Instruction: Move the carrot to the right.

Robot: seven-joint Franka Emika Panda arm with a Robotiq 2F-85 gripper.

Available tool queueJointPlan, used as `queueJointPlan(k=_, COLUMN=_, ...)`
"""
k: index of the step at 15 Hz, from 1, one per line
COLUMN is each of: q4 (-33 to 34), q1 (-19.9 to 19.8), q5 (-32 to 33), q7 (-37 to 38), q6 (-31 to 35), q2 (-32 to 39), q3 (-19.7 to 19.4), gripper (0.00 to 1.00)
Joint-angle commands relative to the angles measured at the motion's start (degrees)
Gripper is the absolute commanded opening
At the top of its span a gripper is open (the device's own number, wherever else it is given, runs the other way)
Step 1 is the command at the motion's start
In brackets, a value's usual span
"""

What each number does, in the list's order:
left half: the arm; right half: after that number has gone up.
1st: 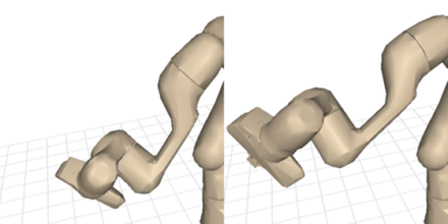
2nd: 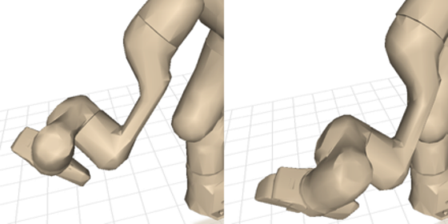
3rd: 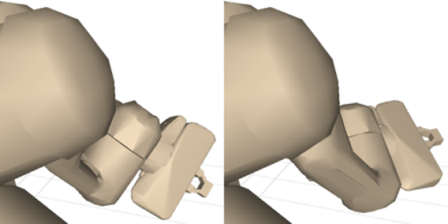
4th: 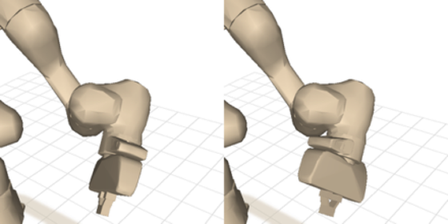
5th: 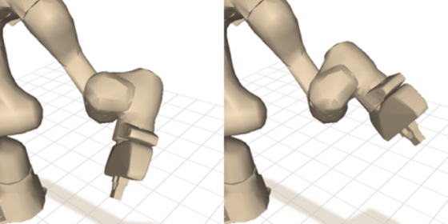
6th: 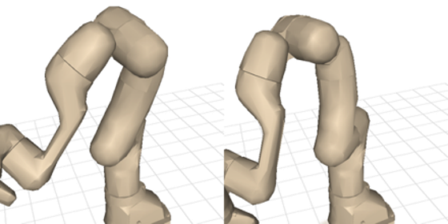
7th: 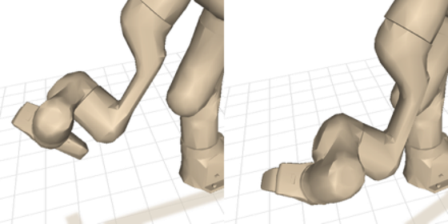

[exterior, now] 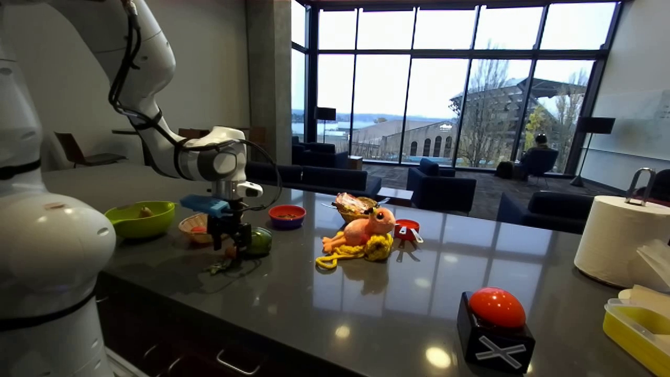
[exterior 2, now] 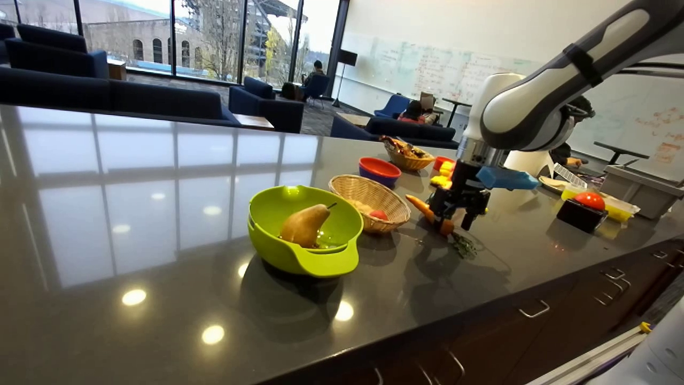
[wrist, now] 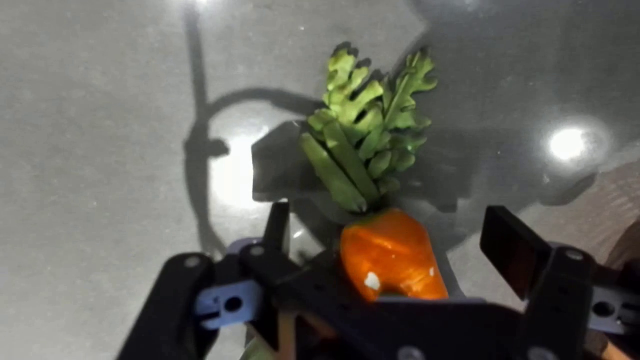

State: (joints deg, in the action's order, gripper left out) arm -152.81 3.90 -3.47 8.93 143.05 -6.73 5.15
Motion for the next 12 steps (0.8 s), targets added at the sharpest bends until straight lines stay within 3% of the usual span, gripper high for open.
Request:
queueJointPlan(k=1, q4=1.9, q1=0.0, q5=0.5, q7=0.3, q6=0.9, q2=2.2, q3=-0.1, gripper=0.71)
queueJointPlan(k=2, q4=2.2, q1=0.0, q5=0.7, q7=0.5, q6=1.0, q2=2.6, q3=-0.1, gripper=0.70)
queueJointPlan(k=4, q4=2.5, q1=0.0, q5=1.1, q7=0.9, q6=1.1, q2=3.1, q3=0.0, gripper=0.57)
queueJointPlan(k=9, q4=2.1, q1=0.0, q5=0.8, q7=1.1, q6=0.5, q2=2.6, q3=-0.1, gripper=0.19)
queueJointPlan(k=12, q4=1.4, q1=0.8, q5=-1.6, q7=0.0, q6=-0.4, q2=0.0, q3=0.3, gripper=0.19)
